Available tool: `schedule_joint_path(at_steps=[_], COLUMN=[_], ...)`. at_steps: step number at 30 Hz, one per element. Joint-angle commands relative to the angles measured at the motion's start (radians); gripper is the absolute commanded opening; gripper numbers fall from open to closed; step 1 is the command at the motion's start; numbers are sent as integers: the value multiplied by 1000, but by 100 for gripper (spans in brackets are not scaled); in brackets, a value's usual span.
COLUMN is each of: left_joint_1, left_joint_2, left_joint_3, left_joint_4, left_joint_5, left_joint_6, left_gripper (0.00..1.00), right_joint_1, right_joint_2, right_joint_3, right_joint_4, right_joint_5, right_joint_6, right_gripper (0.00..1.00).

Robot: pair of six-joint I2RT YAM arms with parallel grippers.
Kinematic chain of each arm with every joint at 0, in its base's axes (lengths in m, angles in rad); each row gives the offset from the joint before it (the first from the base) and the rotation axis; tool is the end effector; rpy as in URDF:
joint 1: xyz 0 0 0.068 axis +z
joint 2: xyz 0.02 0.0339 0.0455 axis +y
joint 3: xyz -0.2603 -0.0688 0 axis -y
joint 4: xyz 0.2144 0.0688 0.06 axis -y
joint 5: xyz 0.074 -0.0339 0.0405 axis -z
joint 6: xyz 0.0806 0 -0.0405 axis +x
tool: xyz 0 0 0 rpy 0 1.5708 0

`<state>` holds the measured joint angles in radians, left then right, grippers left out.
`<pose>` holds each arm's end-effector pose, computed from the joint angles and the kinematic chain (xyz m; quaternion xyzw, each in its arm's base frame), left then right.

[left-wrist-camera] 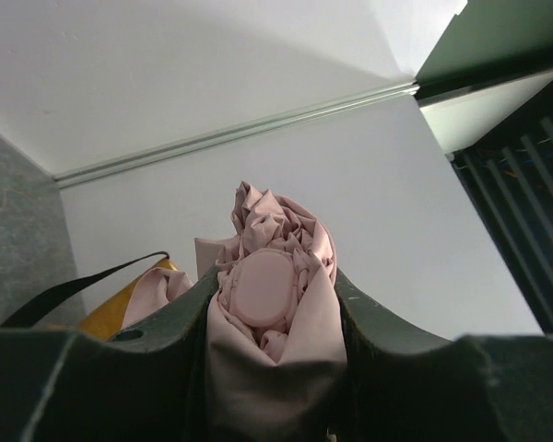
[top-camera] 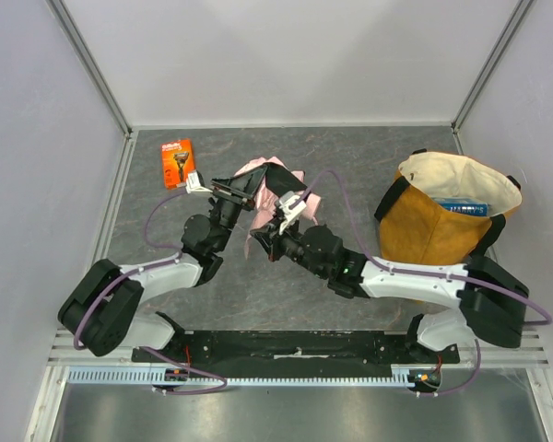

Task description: Put away the umbrella

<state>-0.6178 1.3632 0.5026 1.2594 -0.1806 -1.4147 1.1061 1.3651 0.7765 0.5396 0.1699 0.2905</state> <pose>0.2471 -0.1579 0.3043 -0.2829 0.4785 -0.6792 0.4793 0.1608 0.2904 0.2917 -0.2325 0.6856 0.3947 0.5658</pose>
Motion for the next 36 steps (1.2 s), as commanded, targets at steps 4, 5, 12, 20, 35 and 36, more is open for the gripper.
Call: schedule_joint_path(at_steps=[4,5,12,20,35,36], left_joint_1=[-7,-5,-13,-7,116,116], left_joint_2=[-191,-212,-345,-300,39,39], left_joint_3=[39,34,25,77,254,258], left_joint_4=[51,-1,-219,-213,376,380], left_joint_5=[-91,-88,-103,-77,176,176], left_joint_6=[-278,-317,-451,-443,-247,-230], left_gripper=[2,2,2,2,2,2], right_joint_1=[-61,-66,-35,-20,-393,-409], right_joint_2=[143,143,40,-128,-271,-280], right_joint_3=[-52,-68,-101,-187,-122,-118], right_joint_4=[152,178,246,15,-641,-592], right_joint_5=[220,242,364,228,-467,-478], right_joint_6=[-318,-332,-406,-205,663,706], right_gripper=[0,0,0,51,98,98])
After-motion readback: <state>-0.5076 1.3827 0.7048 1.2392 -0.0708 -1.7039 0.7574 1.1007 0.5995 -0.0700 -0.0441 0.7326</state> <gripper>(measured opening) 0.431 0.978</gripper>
